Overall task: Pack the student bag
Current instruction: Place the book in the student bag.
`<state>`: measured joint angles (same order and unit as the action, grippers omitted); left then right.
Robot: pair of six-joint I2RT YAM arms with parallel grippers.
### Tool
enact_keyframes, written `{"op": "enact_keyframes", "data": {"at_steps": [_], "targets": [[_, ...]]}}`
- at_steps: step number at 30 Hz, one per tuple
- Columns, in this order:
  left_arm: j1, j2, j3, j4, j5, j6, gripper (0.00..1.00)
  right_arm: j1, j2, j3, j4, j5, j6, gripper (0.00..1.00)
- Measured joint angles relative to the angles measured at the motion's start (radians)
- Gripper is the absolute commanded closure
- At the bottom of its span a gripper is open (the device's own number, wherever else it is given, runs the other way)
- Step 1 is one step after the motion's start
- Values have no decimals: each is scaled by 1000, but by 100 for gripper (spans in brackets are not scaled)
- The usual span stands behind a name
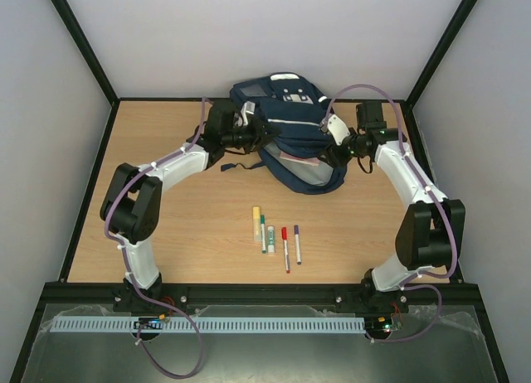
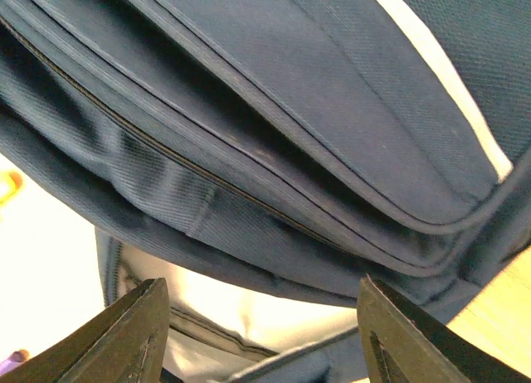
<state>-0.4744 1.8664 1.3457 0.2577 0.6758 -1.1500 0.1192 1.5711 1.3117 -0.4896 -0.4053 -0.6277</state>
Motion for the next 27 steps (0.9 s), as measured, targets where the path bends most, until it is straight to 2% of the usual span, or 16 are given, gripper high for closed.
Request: {"op": "enact_keyframes", "data": {"at_steps": [11,12,13,14,15,16,18,20,27], "targets": [[9,0,0,-20,14,20,97,1,59,2,7,101,-144,43],[9,0,0,-23,15,22,97,2,77,2,15,107,-148,47],[10,0,0,-26,16,24,97,3,96,3,24,114,-151,55],[10,0,0,-27,17,26,97,5,114,3,32,121,-154,70],[11,0,1,-32,18,27,97,7,138,3,47,130,-151,89],[11,0,2,-36,19,30,97,9,146,3,53,132,-157,98],[15,0,6,-47,23,37,96,15,160,3,73,145,-150,99],[20,0,12,-58,26,45,91,19,158,3,97,148,-141,99],[53,0,50,-99,56,125,52,21,31,-32,120,147,-103,99]]}}
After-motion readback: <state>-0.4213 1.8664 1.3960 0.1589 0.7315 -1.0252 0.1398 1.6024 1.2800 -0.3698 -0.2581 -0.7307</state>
